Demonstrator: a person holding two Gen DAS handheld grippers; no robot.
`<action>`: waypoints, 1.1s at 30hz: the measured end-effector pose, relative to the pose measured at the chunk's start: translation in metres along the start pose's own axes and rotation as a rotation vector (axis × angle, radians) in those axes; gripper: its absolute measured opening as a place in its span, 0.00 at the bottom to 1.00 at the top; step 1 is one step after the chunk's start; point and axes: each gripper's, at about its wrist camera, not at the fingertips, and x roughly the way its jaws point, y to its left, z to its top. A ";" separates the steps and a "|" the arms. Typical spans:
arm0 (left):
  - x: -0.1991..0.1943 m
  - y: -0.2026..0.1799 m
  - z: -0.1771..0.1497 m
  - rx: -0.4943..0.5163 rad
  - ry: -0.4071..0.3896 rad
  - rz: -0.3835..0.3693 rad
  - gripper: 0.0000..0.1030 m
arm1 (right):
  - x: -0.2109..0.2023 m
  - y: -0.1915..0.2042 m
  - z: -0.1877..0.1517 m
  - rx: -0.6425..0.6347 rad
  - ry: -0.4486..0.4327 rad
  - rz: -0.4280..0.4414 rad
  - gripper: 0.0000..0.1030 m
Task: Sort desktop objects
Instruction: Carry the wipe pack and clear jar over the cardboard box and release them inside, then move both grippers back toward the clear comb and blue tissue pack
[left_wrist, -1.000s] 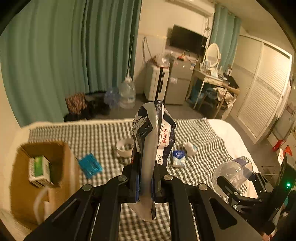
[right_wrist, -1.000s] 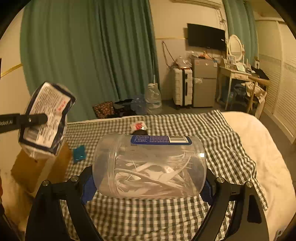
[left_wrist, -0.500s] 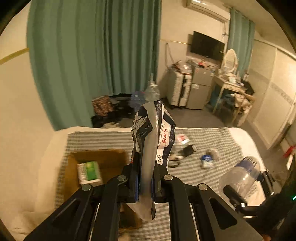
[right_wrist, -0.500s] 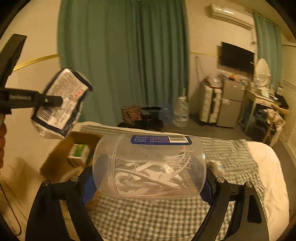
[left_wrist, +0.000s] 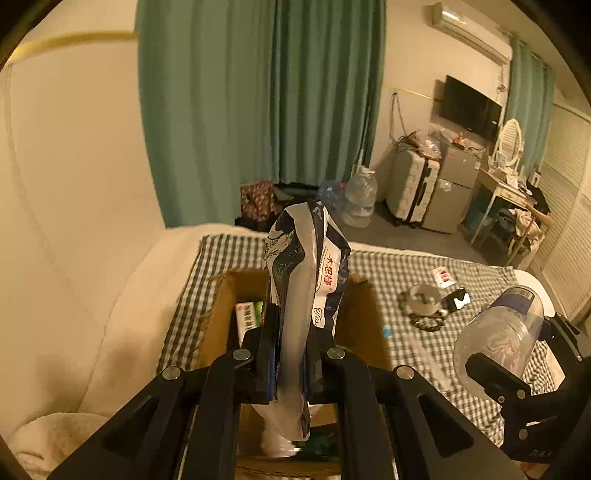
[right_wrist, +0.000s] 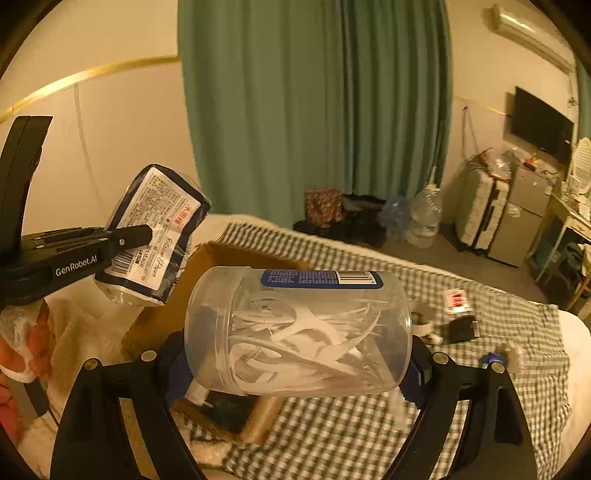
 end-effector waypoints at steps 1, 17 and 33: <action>0.008 0.010 -0.003 -0.012 0.006 0.004 0.09 | 0.007 0.004 0.001 -0.005 0.006 0.003 0.85; 0.072 0.043 -0.033 -0.027 0.098 -0.018 0.18 | 0.097 0.031 0.003 0.002 0.076 0.036 0.85; 0.062 0.044 -0.033 -0.061 0.063 0.057 0.96 | 0.033 0.028 0.011 -0.011 -0.112 -0.048 0.94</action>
